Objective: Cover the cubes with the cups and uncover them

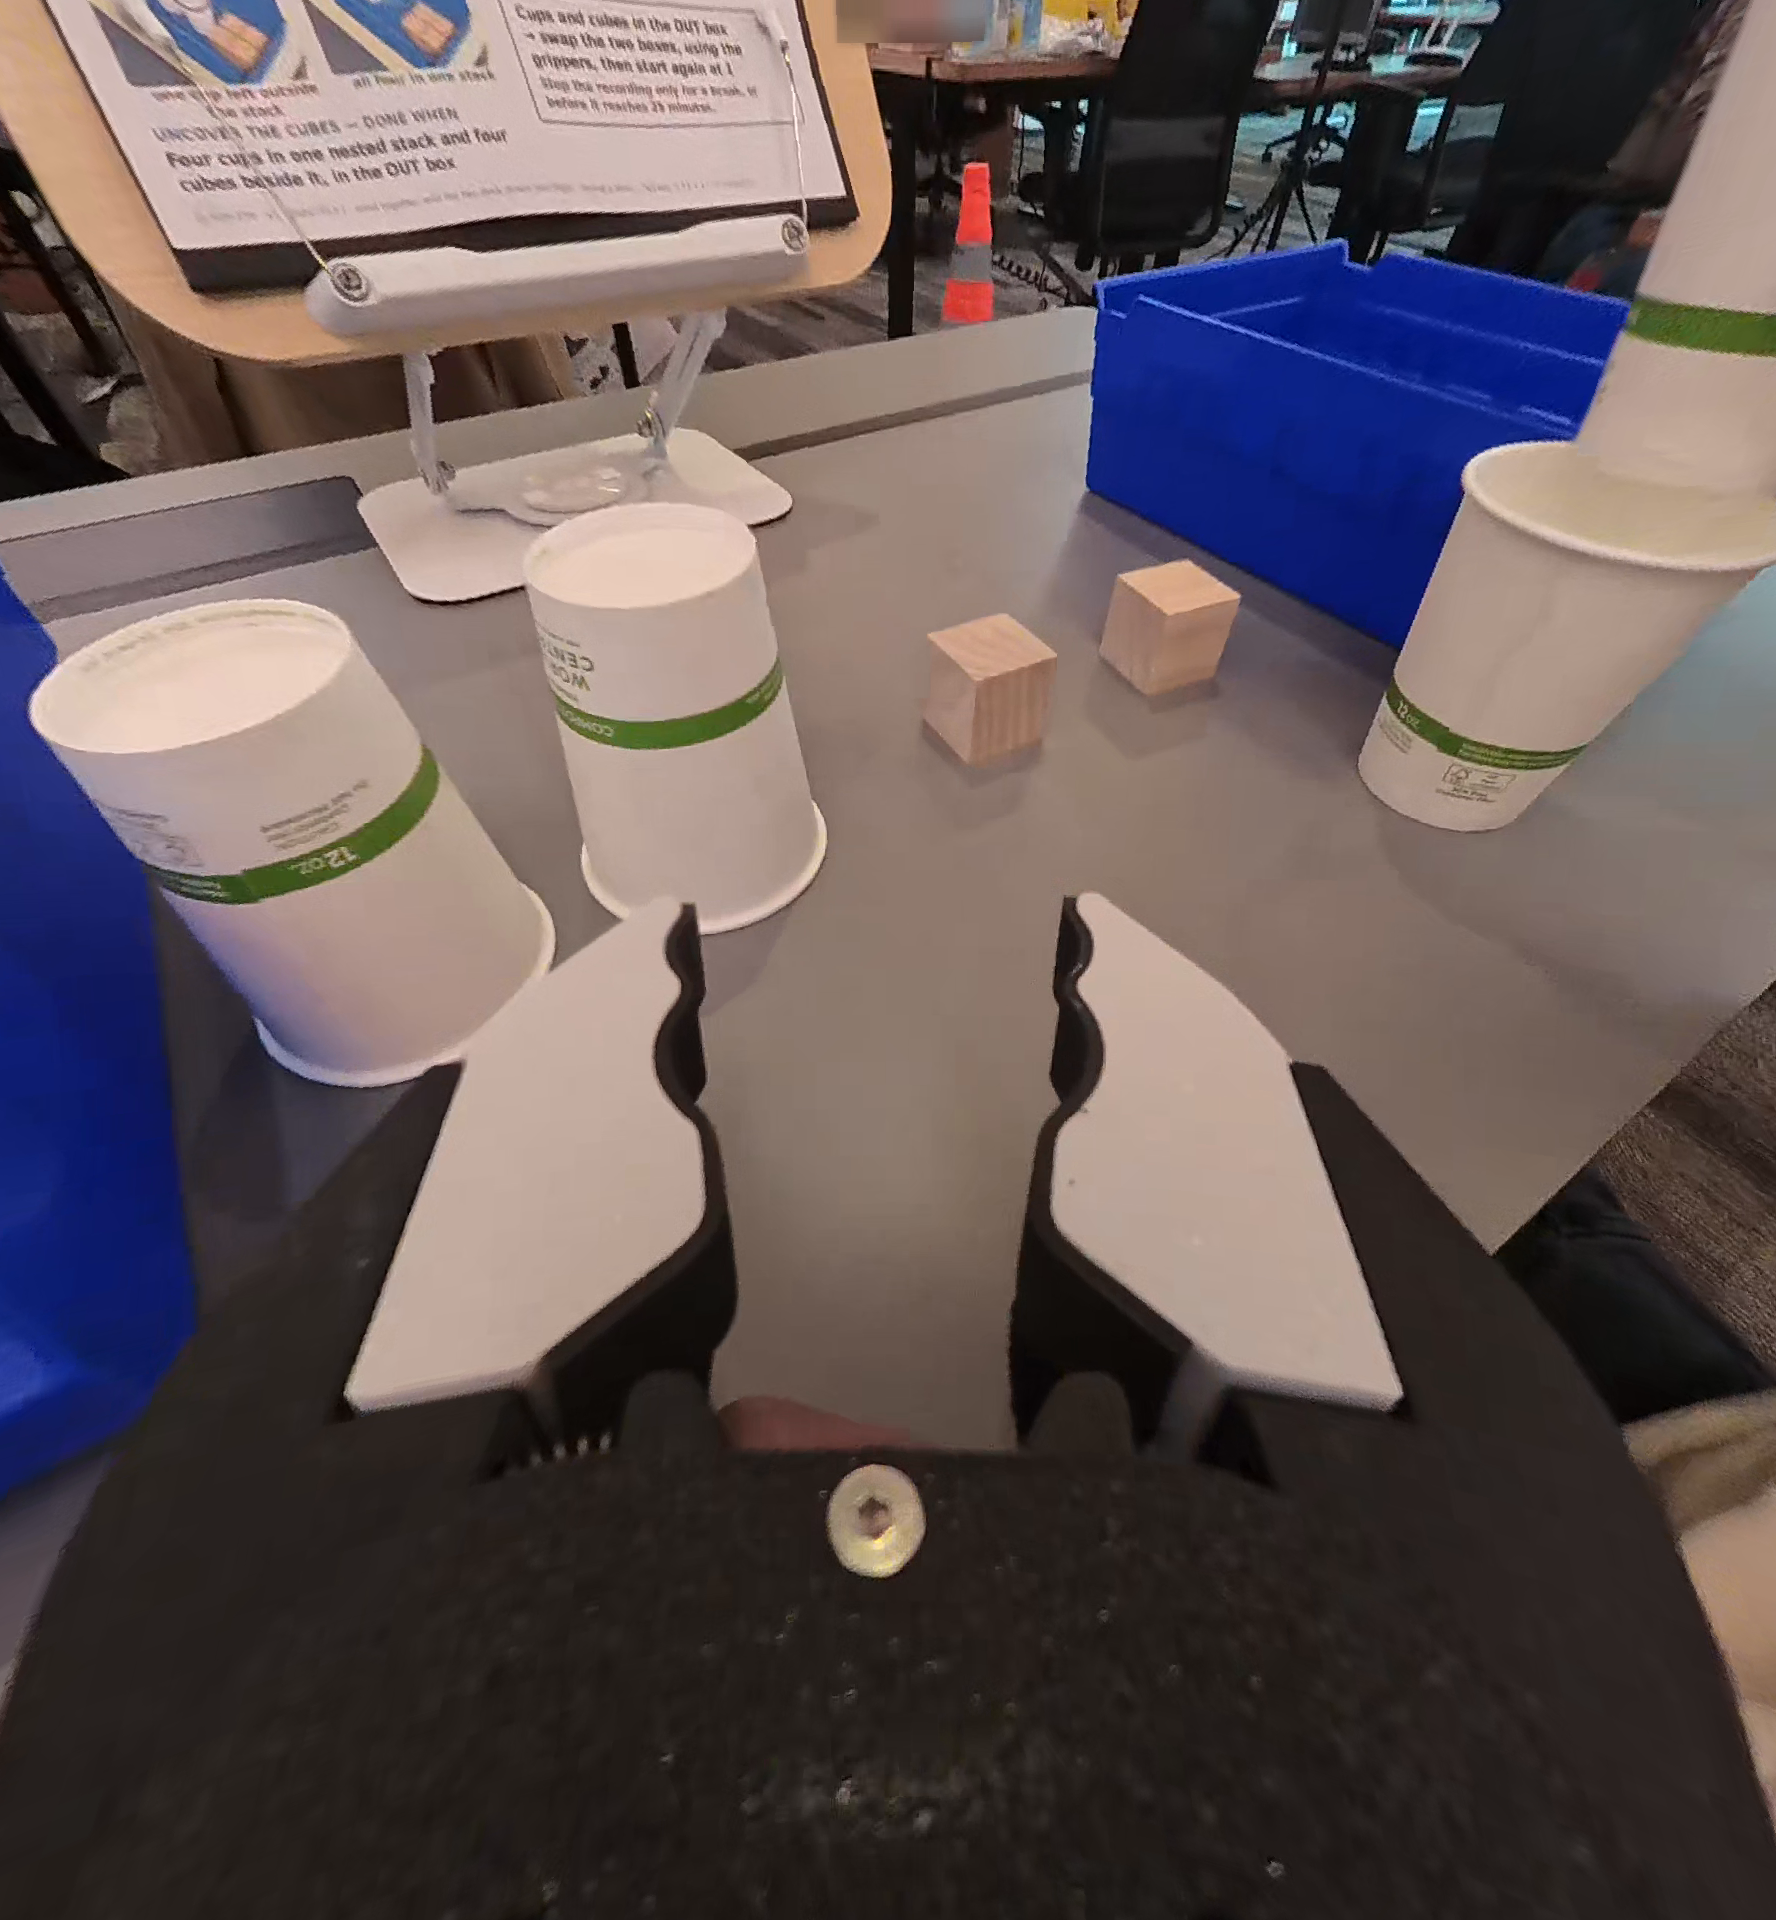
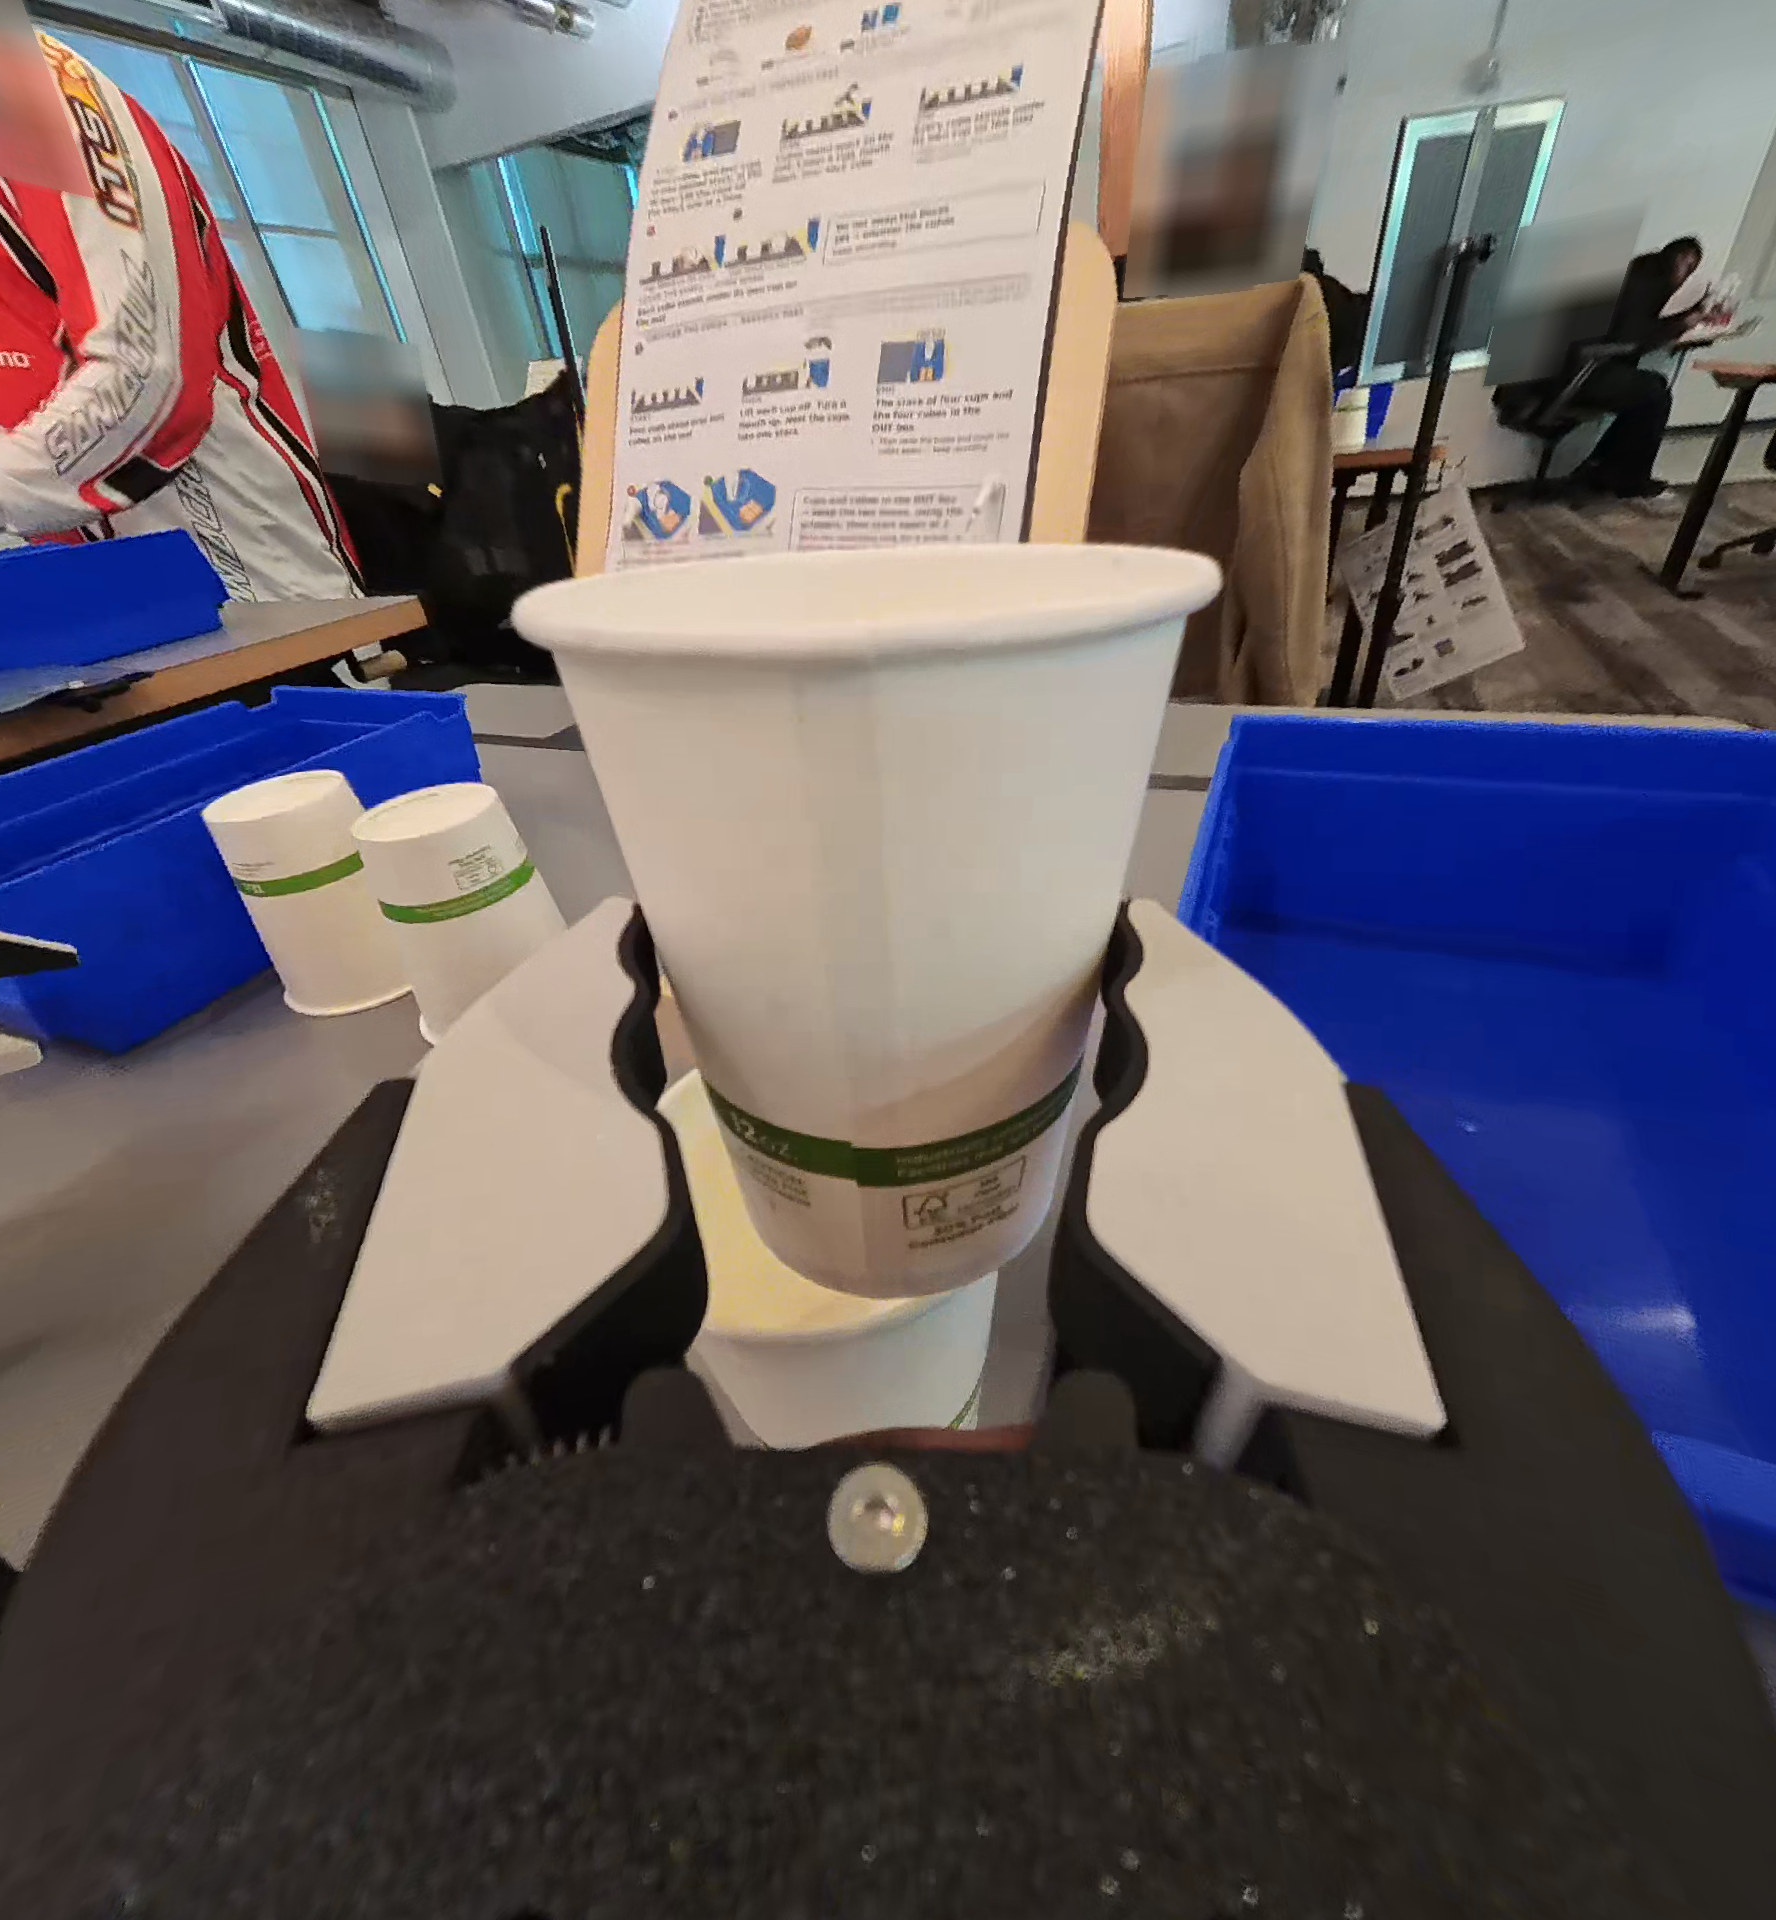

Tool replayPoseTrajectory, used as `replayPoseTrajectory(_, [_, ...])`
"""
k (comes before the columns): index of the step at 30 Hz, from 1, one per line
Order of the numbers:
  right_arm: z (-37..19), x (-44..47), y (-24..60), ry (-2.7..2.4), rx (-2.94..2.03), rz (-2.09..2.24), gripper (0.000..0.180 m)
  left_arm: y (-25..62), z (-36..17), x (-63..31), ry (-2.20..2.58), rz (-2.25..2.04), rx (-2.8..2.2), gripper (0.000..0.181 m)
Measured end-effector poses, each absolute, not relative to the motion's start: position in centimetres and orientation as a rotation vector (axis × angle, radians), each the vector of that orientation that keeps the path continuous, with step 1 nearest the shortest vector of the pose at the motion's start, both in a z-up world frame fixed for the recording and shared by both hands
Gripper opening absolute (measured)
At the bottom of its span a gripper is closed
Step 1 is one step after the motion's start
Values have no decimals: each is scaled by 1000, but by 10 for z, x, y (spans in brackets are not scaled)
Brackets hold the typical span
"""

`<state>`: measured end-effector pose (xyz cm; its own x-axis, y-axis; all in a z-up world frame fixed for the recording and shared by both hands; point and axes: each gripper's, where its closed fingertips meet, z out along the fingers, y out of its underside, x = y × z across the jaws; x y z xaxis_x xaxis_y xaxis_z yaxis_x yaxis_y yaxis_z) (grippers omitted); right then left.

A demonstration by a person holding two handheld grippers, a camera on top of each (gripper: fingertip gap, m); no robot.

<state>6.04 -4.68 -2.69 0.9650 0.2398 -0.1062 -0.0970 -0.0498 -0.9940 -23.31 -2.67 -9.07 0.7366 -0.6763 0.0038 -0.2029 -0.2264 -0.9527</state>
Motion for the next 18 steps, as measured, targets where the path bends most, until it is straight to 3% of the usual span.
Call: replayPoseTrajectory(18, [-40,30,-33,-256,-1737,368,82,-32,-106,-223,757,-503,-1810,62])
